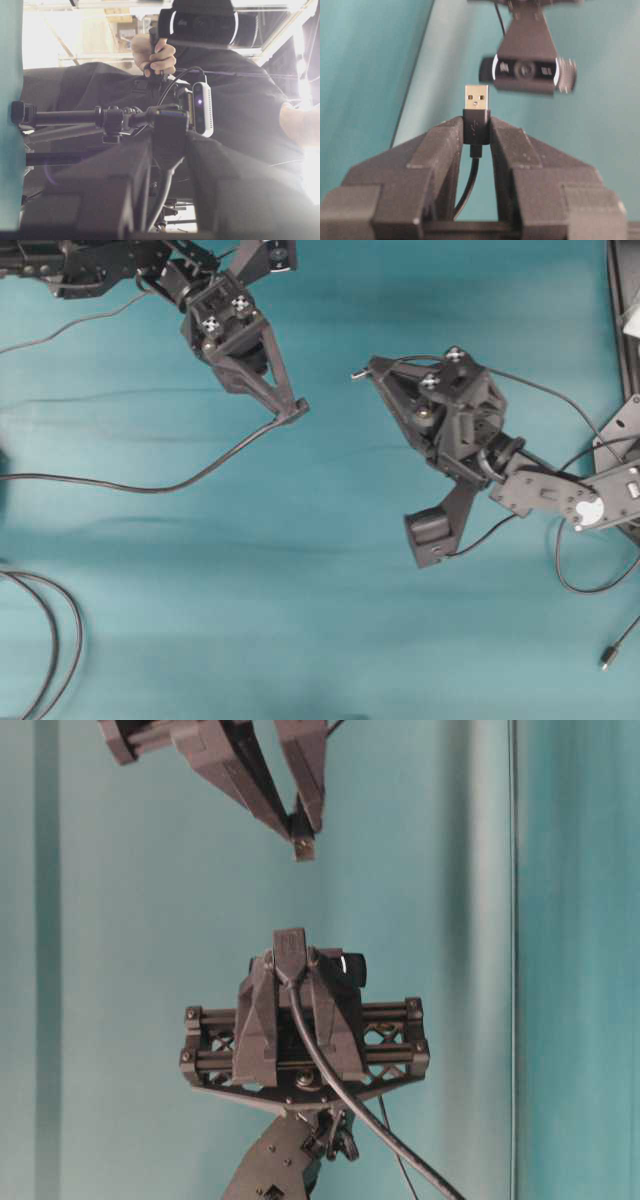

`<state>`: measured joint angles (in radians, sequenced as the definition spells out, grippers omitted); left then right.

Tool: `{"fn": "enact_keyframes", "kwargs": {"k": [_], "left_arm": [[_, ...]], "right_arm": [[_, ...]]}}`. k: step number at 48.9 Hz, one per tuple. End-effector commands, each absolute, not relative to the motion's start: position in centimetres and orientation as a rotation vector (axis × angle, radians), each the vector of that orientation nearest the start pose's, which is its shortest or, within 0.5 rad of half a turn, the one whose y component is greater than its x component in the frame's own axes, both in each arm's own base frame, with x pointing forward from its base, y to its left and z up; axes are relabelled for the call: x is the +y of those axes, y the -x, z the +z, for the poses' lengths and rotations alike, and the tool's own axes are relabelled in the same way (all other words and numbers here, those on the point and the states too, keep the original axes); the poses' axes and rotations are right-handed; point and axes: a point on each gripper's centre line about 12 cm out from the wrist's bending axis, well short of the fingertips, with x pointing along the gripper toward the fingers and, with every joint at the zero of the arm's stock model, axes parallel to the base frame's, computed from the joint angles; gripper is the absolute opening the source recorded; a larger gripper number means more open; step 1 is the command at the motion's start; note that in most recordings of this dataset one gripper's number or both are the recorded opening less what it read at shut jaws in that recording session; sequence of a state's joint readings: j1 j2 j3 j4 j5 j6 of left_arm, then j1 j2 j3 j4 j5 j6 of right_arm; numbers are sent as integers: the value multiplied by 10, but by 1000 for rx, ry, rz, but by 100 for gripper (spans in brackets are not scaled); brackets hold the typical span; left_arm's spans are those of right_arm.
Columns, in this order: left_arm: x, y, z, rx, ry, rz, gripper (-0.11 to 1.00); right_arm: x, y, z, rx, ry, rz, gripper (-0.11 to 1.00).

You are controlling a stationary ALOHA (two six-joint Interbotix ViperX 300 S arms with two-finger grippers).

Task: Insert the USB using both arms.
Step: 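Lift both cable ends and raise them to face each other, then align the right gripper's plug with the left gripper's socket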

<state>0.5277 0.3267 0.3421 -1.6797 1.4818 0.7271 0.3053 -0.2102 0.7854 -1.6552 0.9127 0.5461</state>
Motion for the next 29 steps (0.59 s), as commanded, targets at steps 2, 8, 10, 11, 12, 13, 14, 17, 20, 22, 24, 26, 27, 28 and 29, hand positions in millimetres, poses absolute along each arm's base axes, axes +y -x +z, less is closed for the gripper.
{"fn": "enact_keyframes", "kwargs": {"k": [2, 8, 10, 11, 12, 13, 14, 17, 20, 22, 24, 26, 27, 28, 29], "left_arm": [[103, -413, 222, 648, 1398, -766, 22], [103, -415, 220, 650, 1400, -763, 22], [104, -415, 219, 651, 1402, -763, 22], [104, -415, 219, 651, 1402, -763, 22], [104, -415, 220, 650, 1400, -763, 22], [104, -415, 220, 650, 1400, -762, 22], [104, -415, 220, 651, 1402, -761, 22], [104, -415, 219, 651, 1403, -761, 22], [104, -416, 219, 650, 1402, -760, 22], [104, -416, 219, 651, 1403, -759, 22], [104, -416, 219, 651, 1403, -757, 22], [104, -416, 219, 651, 1403, -757, 22], [104, -416, 219, 651, 1403, -757, 22], [104, -416, 219, 651, 1403, -756, 22], [104, -416, 218, 652, 1404, -755, 22]], "right_arm": [[9, -336, 249, 656, 1375, -323, 19], [11, -340, 250, 637, 1362, -331, 19], [11, -341, 250, 635, 1358, -334, 19], [11, -341, 250, 636, 1358, -333, 19], [11, -341, 250, 634, 1360, -330, 19], [11, -341, 250, 635, 1358, -334, 19], [11, -341, 251, 632, 1358, -333, 19], [11, -341, 250, 634, 1359, -332, 19], [11, -341, 250, 634, 1359, -332, 19], [11, -342, 251, 632, 1358, -332, 19], [11, -342, 251, 630, 1357, -329, 19], [12, -343, 252, 626, 1354, -326, 19], [12, -343, 252, 626, 1354, -325, 19], [13, -343, 252, 623, 1353, -322, 19], [13, -343, 252, 623, 1353, -322, 19]]}}
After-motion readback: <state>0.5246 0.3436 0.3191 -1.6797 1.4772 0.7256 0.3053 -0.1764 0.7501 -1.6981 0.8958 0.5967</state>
